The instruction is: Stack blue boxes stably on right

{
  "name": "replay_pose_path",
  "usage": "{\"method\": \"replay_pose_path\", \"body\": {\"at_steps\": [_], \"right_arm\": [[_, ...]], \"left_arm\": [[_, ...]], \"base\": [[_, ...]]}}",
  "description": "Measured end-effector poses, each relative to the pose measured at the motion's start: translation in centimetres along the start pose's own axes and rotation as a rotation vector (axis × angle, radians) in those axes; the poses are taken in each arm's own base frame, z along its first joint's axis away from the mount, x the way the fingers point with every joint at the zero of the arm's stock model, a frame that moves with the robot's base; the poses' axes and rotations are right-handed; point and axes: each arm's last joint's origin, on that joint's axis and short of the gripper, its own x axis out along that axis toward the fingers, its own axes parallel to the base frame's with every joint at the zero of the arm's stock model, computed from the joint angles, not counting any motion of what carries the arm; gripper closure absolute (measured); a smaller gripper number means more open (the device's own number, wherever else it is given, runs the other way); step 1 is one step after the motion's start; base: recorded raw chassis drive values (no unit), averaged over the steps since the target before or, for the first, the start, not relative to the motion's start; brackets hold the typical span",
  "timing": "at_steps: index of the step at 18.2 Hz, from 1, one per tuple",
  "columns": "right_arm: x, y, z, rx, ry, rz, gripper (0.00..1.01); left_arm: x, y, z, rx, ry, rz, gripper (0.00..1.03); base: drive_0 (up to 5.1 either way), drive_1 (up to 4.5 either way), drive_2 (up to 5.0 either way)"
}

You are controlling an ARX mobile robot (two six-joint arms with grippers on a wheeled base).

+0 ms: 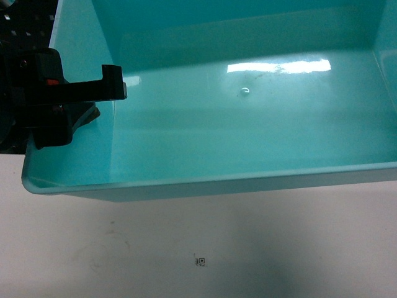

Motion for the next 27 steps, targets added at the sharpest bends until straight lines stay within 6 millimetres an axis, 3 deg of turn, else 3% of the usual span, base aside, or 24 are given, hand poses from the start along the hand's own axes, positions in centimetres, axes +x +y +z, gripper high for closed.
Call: {"method": "replay_pose_path", "body": {"at_steps": [4,27], "right_arm": [[0.00,0.00,0.06,-0.002,-0.006,0.000,0.94],[0.00,-0.03,0.05,-0.002,-0.005,-0.002,0.94]], "left_arm": [[0.00,0.04,0.06,-0.002,-0.004,-0.002,1.01],[0.00,0.04,0.06,-0.002,-0.004,-0.001,1.01]], "base": [[0.0,0.00,0.0],[-2.2,-2.16,-2.2]]}}
